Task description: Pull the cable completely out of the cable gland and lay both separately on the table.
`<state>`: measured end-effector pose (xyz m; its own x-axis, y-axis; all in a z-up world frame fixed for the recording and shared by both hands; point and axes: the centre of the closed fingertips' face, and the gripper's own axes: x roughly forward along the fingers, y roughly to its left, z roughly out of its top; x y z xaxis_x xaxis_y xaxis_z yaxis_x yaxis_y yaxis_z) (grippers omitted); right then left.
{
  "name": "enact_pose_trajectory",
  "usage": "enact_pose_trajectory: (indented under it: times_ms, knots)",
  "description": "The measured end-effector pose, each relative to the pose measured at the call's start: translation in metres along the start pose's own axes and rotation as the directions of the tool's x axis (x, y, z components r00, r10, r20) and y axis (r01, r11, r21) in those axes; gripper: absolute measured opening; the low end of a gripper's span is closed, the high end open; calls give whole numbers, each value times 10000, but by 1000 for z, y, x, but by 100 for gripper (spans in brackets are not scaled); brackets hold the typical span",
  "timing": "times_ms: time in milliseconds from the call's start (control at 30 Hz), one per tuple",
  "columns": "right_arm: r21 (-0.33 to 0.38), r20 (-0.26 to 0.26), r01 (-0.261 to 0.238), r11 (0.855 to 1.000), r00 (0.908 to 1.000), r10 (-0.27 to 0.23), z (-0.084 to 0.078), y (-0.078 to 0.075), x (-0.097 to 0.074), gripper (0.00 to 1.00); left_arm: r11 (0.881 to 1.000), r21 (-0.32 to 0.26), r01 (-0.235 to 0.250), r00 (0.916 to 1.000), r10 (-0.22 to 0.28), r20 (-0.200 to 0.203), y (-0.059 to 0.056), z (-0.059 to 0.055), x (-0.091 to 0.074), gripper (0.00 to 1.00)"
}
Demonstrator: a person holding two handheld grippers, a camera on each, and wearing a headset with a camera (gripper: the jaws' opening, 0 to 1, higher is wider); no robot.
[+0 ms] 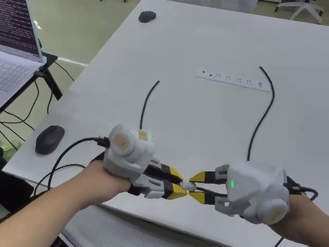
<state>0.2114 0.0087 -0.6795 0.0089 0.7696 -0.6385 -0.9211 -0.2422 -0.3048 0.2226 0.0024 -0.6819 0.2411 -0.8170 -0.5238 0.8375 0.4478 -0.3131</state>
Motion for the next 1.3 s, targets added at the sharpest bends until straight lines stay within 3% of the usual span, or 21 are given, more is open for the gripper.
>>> enact_pose_trajectory:
  times_ms: [167,433,600,700,800,867,1000,1100,1200,1300]
  knots:
    - [260,-49,86,9996,10000,-85,-1,-3,-1,8,9998,180,46,10000,-46,-10,0,0,1,14]
    - [1290,-101,237,9914,9997,-226,-2,-9,-2,9,9982,590,-42,10000,37,92,1,4,0,14]
    - [2397,48,674,9685,9975,-706,-4,-18,-11,15,9954,940,-179,9997,162,183,3,7,-1,14]
    - [3119,-423,1058,9442,9943,-974,-15,-21,-17,16,9920,1227,-288,9993,257,266,6,8,-2,14]
    - [2995,-736,1354,9444,9902,-1187,-23,-22,-19,13,9895,1401,-348,9991,308,308,5,10,-1,14]
    - [3242,-761,1250,9377,9915,-1058,-24,-18,-18,11,9887,1451,-368,9990,327,304,5,10,-1,14]
    - [2932,-1085,1369,9462,9881,-1093,-27,-13,-14,8,9882,1485,-384,9990,347,269,3,11,1,14]
    - [3025,-1099,1483,9415,9867,-1200,-26,-15,-14,6,9871,1552,-398,9990,360,276,3,13,2,14]
    - [3094,-1328,1853,9327,9796,-1506,-26,-17,-13,4,9868,1545,-478,9986,439,286,5,14,2,14]
    - [2885,-1483,2021,9359,9751,-1648,-27,-16,-11,2,9865,1555,-507,9986,475,240,5,14,3,14]
